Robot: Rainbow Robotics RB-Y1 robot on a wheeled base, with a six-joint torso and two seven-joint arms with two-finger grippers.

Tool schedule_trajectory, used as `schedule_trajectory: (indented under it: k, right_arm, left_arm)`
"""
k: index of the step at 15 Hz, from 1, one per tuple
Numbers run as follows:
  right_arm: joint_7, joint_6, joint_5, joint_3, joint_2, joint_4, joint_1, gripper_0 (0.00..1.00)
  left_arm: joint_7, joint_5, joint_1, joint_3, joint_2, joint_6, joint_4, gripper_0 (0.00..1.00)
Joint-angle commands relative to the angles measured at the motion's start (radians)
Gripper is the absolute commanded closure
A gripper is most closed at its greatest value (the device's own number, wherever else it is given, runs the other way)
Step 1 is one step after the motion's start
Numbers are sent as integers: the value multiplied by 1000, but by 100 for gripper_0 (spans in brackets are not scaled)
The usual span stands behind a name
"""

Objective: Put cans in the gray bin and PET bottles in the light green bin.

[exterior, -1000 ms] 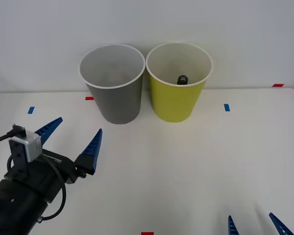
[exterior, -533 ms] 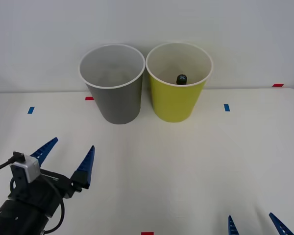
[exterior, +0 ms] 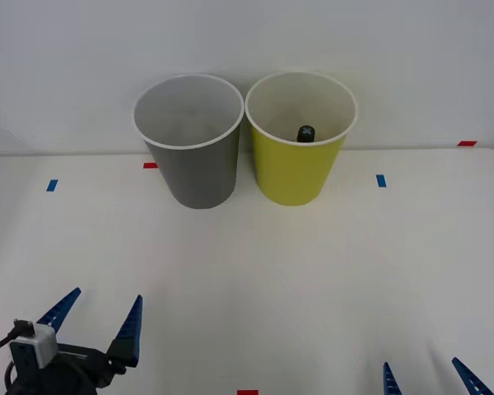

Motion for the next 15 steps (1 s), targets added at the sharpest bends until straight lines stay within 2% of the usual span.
schedule_trajectory:
  k: [1,5,15]
  right_arm:
    - [0,0,0,0,0,0,0,0]
    - [0,0,0,0,0,0,0,0]
    - [0,0,0,0,0,0,0,0]
  left_arm:
    - [21,-65,62,14,-46,-28,31,0]
    - [38,-88,138,14,-46,-30,31,0]
    - [33,-132,177,13,-55,-36,56,0]
